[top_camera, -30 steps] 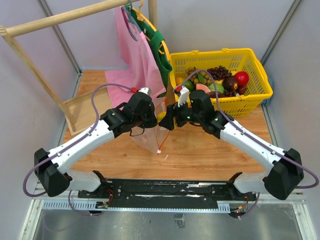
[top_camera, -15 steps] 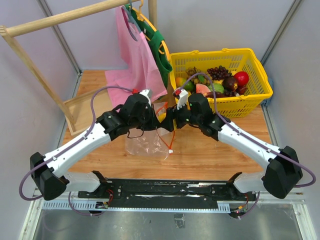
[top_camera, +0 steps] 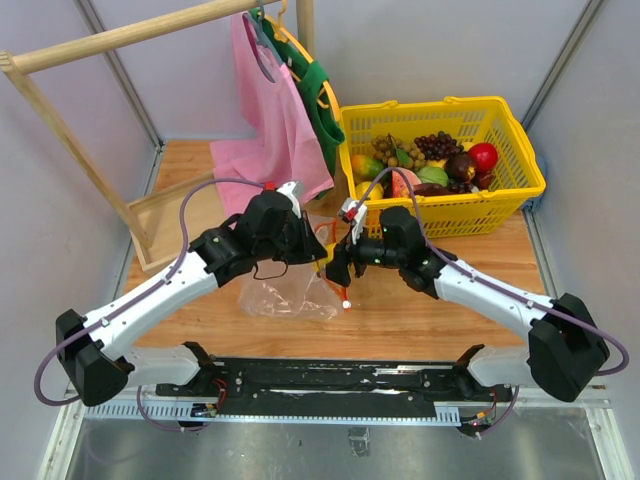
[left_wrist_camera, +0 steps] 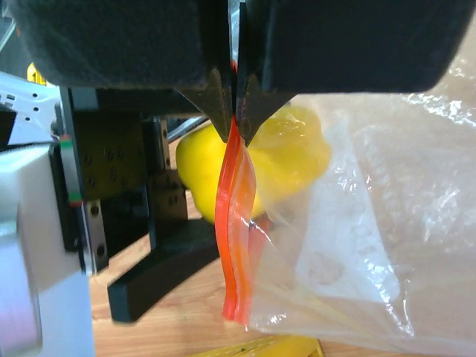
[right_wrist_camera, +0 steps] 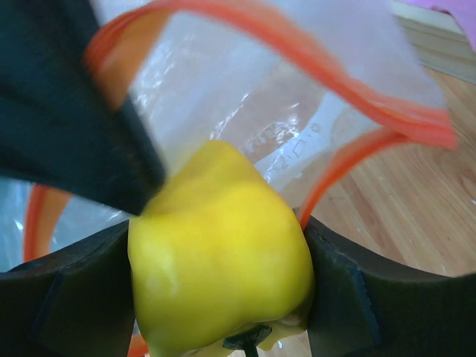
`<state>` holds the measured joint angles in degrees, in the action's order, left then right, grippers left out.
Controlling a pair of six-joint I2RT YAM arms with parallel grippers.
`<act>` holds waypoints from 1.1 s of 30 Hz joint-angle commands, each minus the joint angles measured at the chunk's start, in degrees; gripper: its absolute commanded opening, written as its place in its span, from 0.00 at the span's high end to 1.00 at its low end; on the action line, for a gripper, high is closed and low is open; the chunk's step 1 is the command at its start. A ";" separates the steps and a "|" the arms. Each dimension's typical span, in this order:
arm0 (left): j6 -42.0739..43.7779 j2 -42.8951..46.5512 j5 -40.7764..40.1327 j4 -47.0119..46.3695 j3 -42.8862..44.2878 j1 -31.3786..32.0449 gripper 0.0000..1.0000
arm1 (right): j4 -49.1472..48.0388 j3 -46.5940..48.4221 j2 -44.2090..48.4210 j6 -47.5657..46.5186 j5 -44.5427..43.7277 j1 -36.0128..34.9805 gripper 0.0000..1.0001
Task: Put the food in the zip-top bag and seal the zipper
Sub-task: Place the fake vegetable in the zipper food storage bag.
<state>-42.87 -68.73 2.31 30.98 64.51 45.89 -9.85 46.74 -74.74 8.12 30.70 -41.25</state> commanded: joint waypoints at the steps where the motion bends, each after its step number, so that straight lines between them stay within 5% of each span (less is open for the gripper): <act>1: -1.71 1.98 -0.60 -4.72 -0.77 0.12 1.00 | -10.10 -4.00 4.87 -6.22 6.55 -2.24 0.83; 22: -4.96 1.80 9.08 -11.92 -6.98 2.85 1.00 | -24.29 -9.37 6.43 -10.46 -11.00 -5.34 0.76; 33: -5.44 6.32 1.55 -8.43 -9.65 2.08 1.00 | -19.50 -11.50 10.63 -12.88 -8.80 -5.36 0.74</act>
<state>-48.10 -64.34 6.15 19.44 57.06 48.25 -26.98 35.75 -68.03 -2.57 21.56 -45.78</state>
